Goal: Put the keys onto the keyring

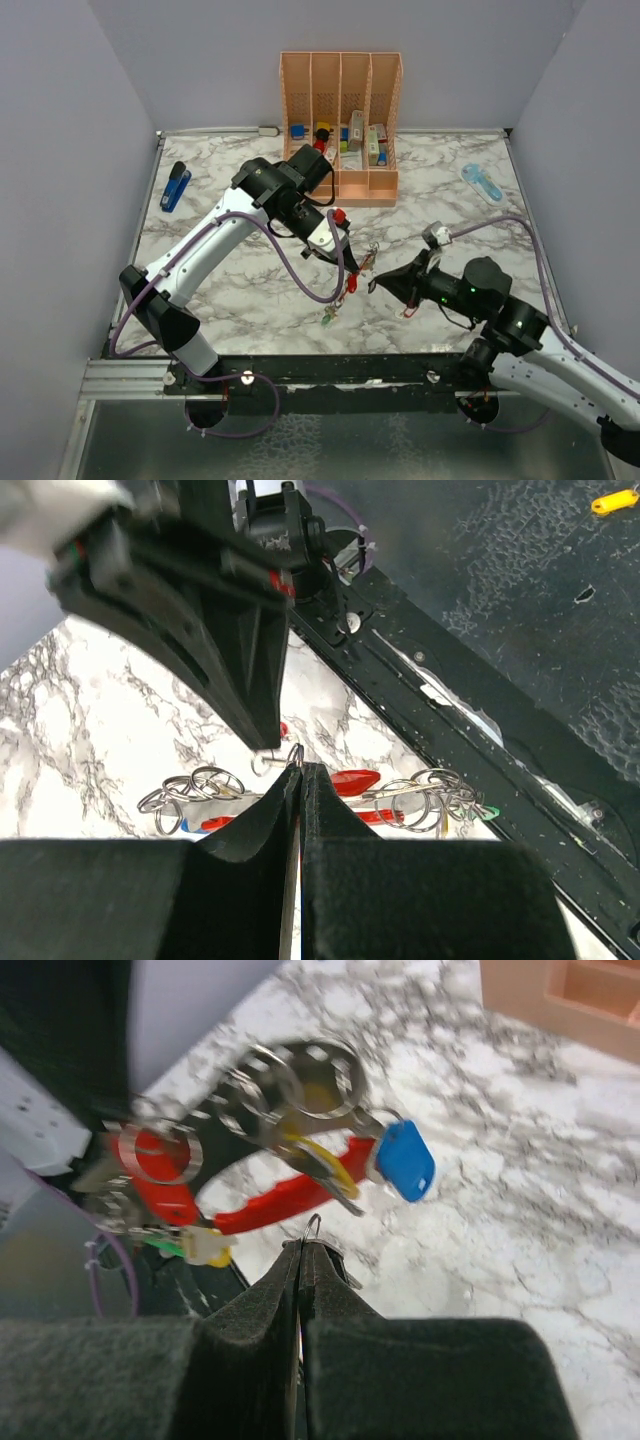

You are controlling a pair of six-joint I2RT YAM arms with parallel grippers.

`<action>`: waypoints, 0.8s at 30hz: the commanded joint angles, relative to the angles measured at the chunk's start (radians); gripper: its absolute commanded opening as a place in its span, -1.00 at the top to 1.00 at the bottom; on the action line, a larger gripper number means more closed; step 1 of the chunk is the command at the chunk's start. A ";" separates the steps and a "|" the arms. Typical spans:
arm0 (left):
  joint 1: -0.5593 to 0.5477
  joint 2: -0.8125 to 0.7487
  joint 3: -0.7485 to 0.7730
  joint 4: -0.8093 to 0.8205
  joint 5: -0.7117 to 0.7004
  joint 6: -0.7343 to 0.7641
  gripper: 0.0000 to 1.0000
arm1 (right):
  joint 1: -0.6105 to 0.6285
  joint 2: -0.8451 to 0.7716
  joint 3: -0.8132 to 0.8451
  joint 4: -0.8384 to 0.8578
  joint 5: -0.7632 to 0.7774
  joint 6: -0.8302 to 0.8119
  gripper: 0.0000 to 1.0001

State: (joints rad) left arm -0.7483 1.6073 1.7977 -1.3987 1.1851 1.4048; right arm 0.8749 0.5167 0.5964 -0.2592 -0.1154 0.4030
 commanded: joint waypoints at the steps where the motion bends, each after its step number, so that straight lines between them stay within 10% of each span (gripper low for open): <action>1: 0.005 -0.020 0.021 -0.008 0.025 0.003 1.00 | -0.005 0.122 -0.070 -0.084 0.074 0.031 0.98; 14: 0.047 -0.057 -0.093 -0.005 -0.034 0.061 1.00 | -0.005 0.284 -0.117 -0.090 0.280 0.144 0.88; 18: 0.050 -0.049 -0.079 -0.006 -0.018 0.061 1.00 | -0.005 0.302 -0.080 -0.140 0.318 0.155 0.03; 24: 0.050 -0.042 -0.049 -0.009 0.022 0.025 1.00 | -0.005 0.134 -0.003 -0.112 0.286 0.003 -0.14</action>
State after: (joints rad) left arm -0.7006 1.5799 1.7073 -1.3987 1.1339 1.4380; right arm 0.8738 0.7887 0.5179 -0.4076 0.1658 0.5312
